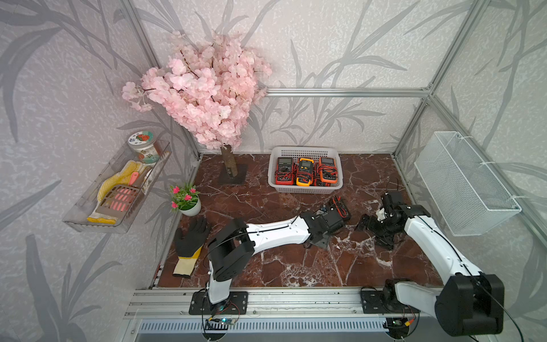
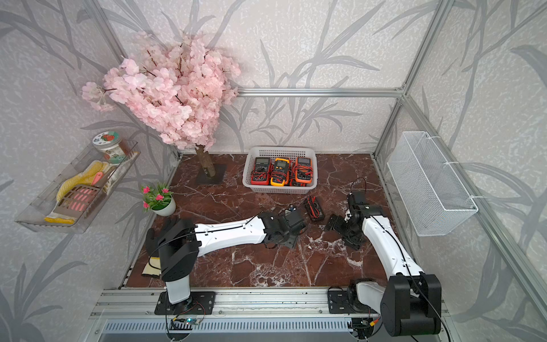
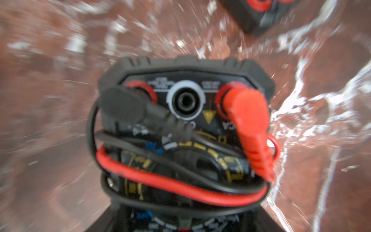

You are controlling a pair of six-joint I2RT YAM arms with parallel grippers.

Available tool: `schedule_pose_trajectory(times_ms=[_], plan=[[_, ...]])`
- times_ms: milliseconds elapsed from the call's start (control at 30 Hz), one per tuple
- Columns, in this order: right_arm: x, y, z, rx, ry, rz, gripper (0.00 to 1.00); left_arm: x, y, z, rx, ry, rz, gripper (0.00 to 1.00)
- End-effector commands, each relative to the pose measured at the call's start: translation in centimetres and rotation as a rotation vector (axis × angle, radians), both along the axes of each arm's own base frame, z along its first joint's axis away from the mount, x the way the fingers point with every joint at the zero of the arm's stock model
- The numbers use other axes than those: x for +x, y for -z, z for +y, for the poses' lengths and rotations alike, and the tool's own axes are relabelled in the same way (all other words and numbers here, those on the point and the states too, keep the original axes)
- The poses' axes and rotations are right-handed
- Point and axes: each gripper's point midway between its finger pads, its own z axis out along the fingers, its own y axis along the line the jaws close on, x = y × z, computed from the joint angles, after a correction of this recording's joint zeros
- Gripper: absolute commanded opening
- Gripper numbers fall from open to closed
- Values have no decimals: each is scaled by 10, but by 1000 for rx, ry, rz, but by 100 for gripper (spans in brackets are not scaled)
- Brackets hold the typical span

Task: Put the multimeter into the basket
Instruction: Pick up the multimeter from the center of the board, then place the multimeter in the basket.

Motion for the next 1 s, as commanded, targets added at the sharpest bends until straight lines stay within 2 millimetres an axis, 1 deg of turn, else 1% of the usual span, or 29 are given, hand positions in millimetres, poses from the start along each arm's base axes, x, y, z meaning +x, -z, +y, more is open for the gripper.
schedule_pose_trajectory(times_ms=[0, 133, 300, 467, 667, 767, 833, 967], plan=[[20, -22, 10, 67, -2, -103, 99, 17, -30, 29, 11, -88, -79, 28], [33, -33, 15, 99, -4, -141, 99, 37, -58, 48, -30, -148, -127, 27], [55, -52, 29, 146, -29, -213, 99, 73, -92, 75, -55, -213, -196, 26], [76, -70, 54, 169, -81, -258, 99, 112, -128, 98, -63, -253, -288, 26], [93, -84, 81, 140, -176, -293, 99, 164, -162, 122, -79, -309, -368, 28], [99, -88, 90, 116, -220, -307, 99, 191, -173, 129, -81, -326, -395, 28], [103, -89, 94, 104, -237, -313, 99, 207, -175, 132, -84, -335, -401, 28], [111, -87, 97, 68, -267, -320, 99, 238, -172, 131, -84, -340, -404, 28]])
